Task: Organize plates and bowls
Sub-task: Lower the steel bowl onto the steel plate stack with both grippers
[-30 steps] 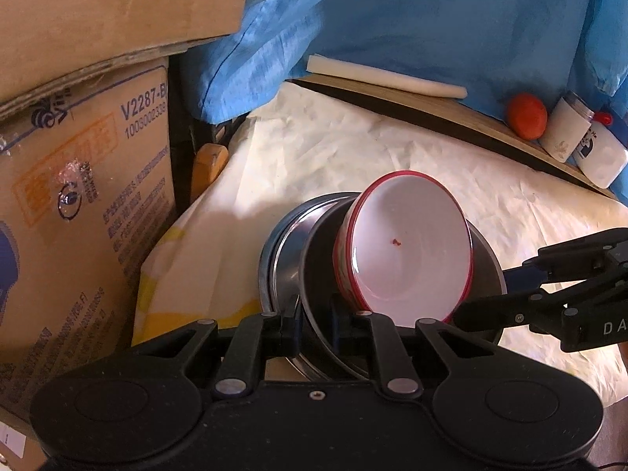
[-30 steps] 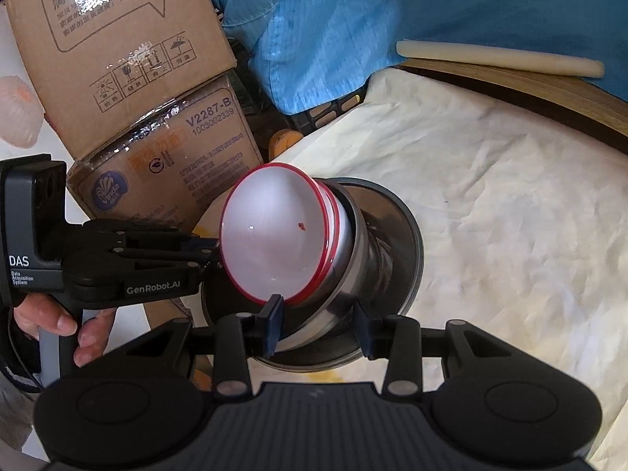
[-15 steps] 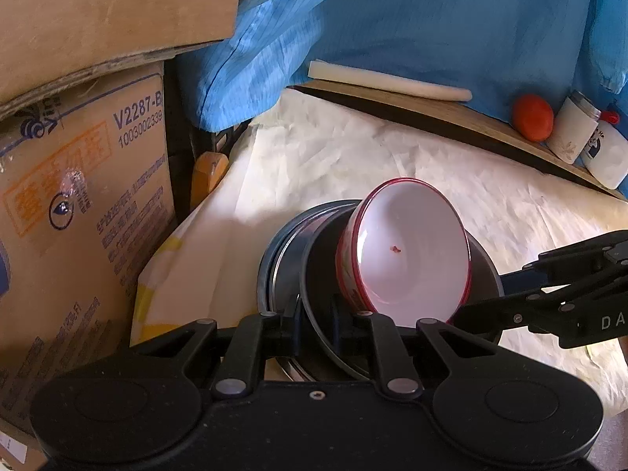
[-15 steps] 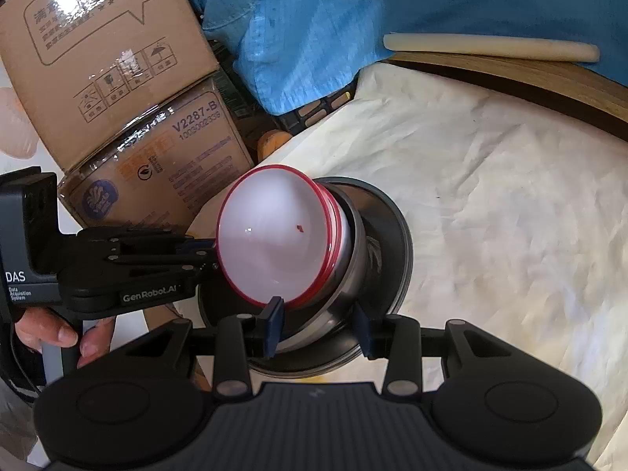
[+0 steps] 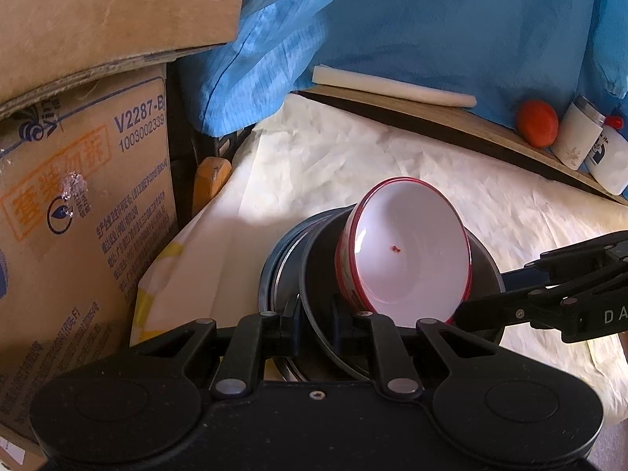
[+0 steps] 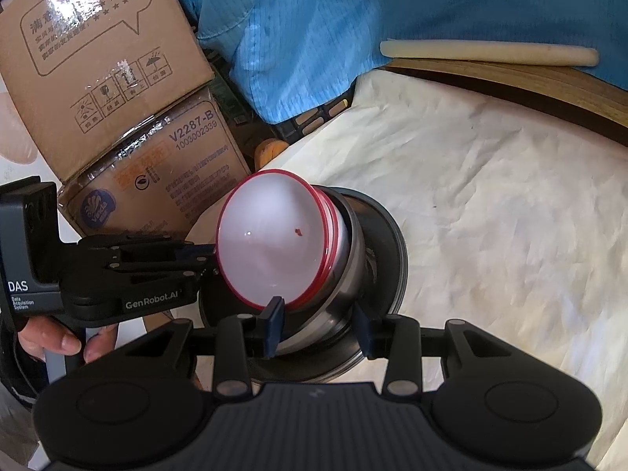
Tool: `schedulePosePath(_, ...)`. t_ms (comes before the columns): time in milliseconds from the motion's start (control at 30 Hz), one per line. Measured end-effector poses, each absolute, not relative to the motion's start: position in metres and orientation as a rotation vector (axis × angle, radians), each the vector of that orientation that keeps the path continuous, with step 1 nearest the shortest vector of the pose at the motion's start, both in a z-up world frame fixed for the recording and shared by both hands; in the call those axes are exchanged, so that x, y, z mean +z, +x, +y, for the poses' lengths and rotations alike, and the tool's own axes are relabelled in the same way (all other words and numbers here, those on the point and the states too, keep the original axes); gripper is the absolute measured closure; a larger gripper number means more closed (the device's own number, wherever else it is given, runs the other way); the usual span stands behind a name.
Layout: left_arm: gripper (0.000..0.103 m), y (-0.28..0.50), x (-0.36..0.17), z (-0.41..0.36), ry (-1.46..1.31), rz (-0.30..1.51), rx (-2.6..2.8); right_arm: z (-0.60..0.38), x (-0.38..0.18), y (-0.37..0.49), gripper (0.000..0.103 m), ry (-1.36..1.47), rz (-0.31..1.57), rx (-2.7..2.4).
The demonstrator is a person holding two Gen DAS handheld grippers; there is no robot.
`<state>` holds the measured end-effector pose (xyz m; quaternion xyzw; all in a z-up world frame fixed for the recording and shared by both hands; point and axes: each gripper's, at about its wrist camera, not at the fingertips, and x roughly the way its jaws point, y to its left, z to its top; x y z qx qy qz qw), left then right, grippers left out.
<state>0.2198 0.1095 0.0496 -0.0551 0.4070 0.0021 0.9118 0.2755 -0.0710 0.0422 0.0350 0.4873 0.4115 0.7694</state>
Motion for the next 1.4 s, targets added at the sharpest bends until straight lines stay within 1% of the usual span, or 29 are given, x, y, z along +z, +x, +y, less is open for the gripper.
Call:
schedulePosePath(433,0.088,0.219,0.049,0.111,-0.123,0.828,0.006,-0.071,0.043,0.274,0.061,0.074,1.044,0.892)
schedulePosePath(800,0.088,0.218,0.048,0.111,-0.128,0.806,0.009,-0.074,0.042,0.272,0.059,0.087,1.034,0.892)
schedulePosePath(900,0.087,0.216,0.048,0.11,-0.125,0.797,0.015,-0.075,0.042,0.271,0.057,0.093,1.024,0.893)
schedulePosePath(1067,0.084,0.213,0.048,0.109,-0.114,0.78,0.028,-0.075,0.043,0.268,0.056,0.083,0.998,0.889)
schedulePosePath(1200,0.079,0.211,0.048,0.108,-0.106,0.766,0.043,-0.075,0.044,0.266,0.053,0.082,0.979,0.887)
schedulePosePath(1400,0.077,0.21,0.048,0.107,-0.092,0.755,0.053,-0.077,0.044,0.265,0.052,0.085,0.954,0.886)
